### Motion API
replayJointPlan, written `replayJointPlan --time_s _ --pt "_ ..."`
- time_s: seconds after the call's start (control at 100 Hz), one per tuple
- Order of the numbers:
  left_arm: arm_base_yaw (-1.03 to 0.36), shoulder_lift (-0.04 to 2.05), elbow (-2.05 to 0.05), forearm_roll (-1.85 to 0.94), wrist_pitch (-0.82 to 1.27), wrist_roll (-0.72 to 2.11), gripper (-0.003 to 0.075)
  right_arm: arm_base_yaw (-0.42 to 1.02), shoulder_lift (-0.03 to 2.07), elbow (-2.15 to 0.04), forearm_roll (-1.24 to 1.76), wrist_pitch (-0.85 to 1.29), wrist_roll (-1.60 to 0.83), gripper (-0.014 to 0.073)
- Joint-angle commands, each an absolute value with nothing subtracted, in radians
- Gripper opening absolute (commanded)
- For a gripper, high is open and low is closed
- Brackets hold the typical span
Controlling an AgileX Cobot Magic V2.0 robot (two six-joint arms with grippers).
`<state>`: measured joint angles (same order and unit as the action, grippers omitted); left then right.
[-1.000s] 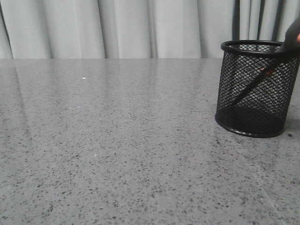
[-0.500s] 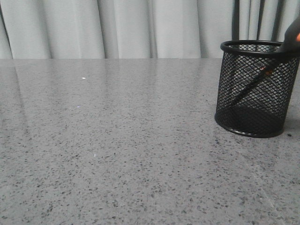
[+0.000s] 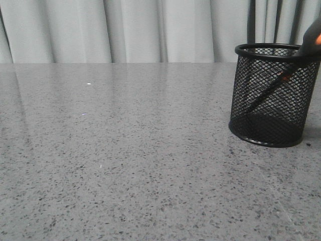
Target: Put scissors into bucket
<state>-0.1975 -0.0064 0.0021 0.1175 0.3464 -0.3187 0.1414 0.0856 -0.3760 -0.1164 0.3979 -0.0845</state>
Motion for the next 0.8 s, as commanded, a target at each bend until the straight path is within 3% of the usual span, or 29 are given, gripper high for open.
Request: replayJointPlan --time_s 0.0,0.11,0.22,0.48,0.69,0.79 --pt "-0.195 -0.022 0.050 0.104 0.307 -0.317 -0.0020 0.053 0.099 -0.271 -0.132 0.094 -0.028 -0.0050" --pt "-0.195 -0.022 0.050 0.104 0.307 -0.317 -0.0020 -0.041 0.099 -0.091 -0.132 -0.204 -0.006 -0.0050" --pt "-0.195 -0.022 0.050 0.104 0.307 -0.317 -0.0020 -0.068 0.079 0.032 -0.132 -0.264 0.051 -0.0050" --pt "-0.195 -0.022 0.050 0.104 0.309 -0.317 -0.0020 -0.068 -0.030 0.027 -0.132 0.113 0.053 -0.0050" --pt "-0.195 -0.022 0.050 0.104 0.309 -0.317 -0.0020 -0.068 -0.031 0.029 -0.132 0.305 0.053 -0.0050" --pt "-0.195 -0.022 0.050 0.104 0.309 -0.317 -0.0020 -0.068 -0.031 0.029 -0.132 0.293 0.053 -0.0050"
